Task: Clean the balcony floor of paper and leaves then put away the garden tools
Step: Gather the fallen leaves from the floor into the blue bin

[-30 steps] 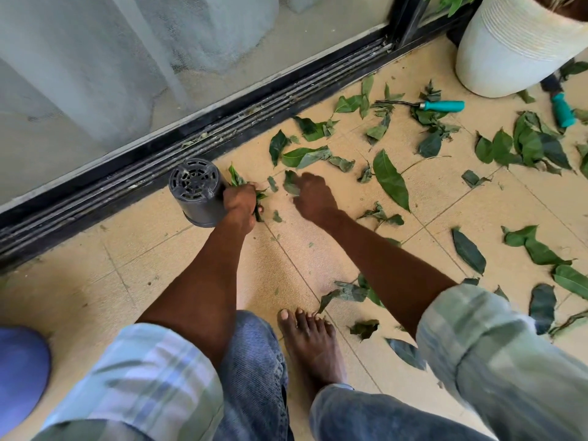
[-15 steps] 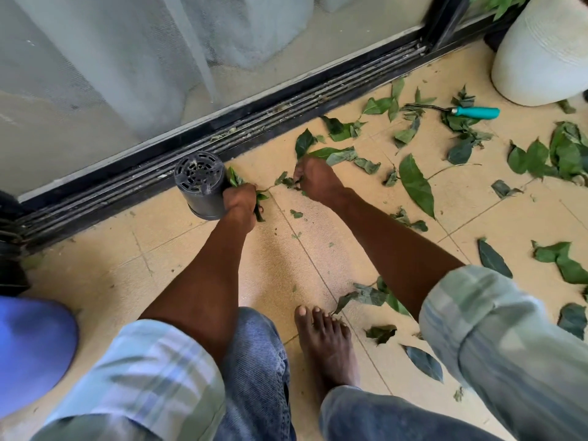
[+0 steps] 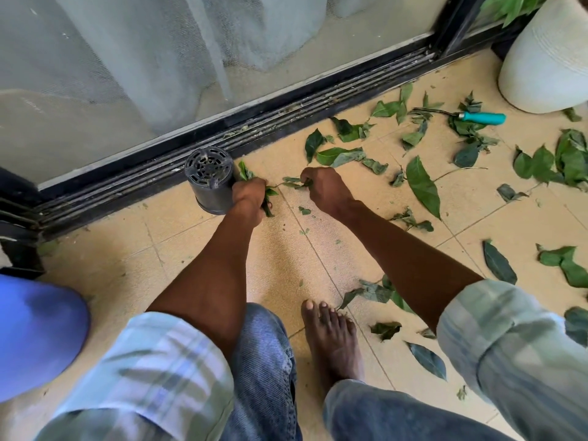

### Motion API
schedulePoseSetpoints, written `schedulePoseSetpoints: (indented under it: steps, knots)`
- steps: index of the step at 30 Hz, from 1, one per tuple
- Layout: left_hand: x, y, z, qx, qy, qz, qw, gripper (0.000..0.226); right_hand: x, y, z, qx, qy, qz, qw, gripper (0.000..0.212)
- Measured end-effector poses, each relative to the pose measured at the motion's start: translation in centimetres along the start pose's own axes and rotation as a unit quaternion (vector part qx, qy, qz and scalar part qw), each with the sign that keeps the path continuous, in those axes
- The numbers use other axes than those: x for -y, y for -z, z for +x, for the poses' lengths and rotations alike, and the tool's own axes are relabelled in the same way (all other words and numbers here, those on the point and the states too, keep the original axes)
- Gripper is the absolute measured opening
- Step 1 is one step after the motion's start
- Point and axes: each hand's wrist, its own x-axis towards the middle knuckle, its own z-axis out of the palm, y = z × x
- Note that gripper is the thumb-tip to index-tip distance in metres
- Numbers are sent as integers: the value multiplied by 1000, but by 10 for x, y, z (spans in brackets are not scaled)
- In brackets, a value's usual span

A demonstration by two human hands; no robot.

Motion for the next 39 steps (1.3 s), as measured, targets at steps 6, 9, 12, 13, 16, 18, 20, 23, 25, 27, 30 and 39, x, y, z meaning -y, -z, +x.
schedulePoseSetpoints:
  steps: [6,9,12,13,16,18,20,23,25,27,30,39]
  knots:
    - [-1,10,3,-1,-20,28,999,11,26,-10,26,49,22,-9,998,27]
    - [1,16,5,5,-17,40,999,13,20,-21,8,105,42,-36,993,39]
    - [1,17,2,13,-10,40,999,18,6,-24,-22,98,88,-32,991,40]
    - [2,16,1,16,-9,41,999,20,2,-24,-34,91,117,-25,989,38]
    - [3,8,-8,24,-11,49,998,18,-11,-27,-65,103,206,-61,971,47]
    - [5,1,-15,35,-10,51,998,13,-15,-30,-87,119,212,-101,965,48]
    - [7,-6,-20,50,-3,50,998,15,-18,-32,-106,128,189,-153,962,47]
    - [9,-13,-27,88,8,71,994,19,-24,-31,-124,83,222,-210,949,35]
    - [9,-16,-35,121,14,84,989,13,-29,-28,-122,55,197,-189,960,25]
    - [10,-18,-38,150,24,79,985,21,-34,-18,-115,13,76,-97,992,23]
    - [11,-23,-40,180,22,69,981,33,-43,3,-99,-93,-168,113,975,25]
    - [5,-54,-53,268,28,64,961,37,0,43,-64,-101,-254,568,776,20]
